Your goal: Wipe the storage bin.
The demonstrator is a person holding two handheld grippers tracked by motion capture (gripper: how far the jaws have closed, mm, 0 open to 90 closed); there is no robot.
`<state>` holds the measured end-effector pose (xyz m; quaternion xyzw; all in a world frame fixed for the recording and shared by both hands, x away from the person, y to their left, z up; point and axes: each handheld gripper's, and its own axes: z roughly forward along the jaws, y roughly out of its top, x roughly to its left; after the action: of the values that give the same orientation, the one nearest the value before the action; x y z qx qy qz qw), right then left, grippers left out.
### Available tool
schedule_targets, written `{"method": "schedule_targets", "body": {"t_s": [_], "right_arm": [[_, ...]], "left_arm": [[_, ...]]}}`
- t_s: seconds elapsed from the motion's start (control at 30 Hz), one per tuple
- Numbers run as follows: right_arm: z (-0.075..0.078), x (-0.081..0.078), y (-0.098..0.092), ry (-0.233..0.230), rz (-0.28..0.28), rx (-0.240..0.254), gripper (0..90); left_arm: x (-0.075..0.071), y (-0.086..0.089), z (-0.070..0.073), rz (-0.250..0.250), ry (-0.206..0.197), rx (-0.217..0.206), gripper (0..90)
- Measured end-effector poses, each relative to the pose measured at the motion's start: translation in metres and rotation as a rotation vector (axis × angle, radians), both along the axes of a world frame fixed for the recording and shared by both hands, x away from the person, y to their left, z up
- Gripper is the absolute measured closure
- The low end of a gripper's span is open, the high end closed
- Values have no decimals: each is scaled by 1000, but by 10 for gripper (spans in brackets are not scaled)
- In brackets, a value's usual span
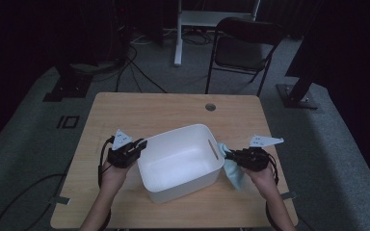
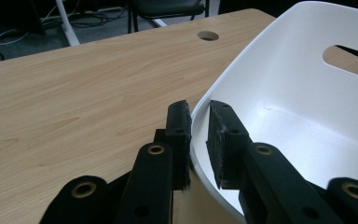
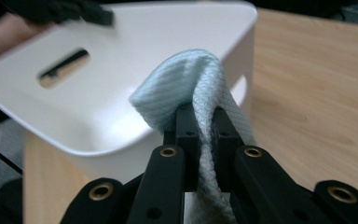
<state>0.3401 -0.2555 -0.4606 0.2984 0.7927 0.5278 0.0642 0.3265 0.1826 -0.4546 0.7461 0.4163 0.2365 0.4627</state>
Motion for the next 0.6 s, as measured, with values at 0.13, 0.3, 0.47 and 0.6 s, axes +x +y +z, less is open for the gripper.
{"method": "schedule_targets", "body": {"t_s": [0.13, 0.3, 0.47, 0.6], "right_arm": [[-9, 3, 3, 22, -1, -18, 857], [1, 6, 3, -3, -7, -20, 857], [0, 12, 8, 5, 3, -44, 858], [-4, 15, 9, 13, -1, -53, 857]], "left_arm": [[0, 0, 0, -4, 1, 0, 792], [0, 1, 0, -8, 1, 0, 792], [0, 0, 0, -3, 0, 0, 793], [0, 1, 0, -5, 1, 1, 792]]}}
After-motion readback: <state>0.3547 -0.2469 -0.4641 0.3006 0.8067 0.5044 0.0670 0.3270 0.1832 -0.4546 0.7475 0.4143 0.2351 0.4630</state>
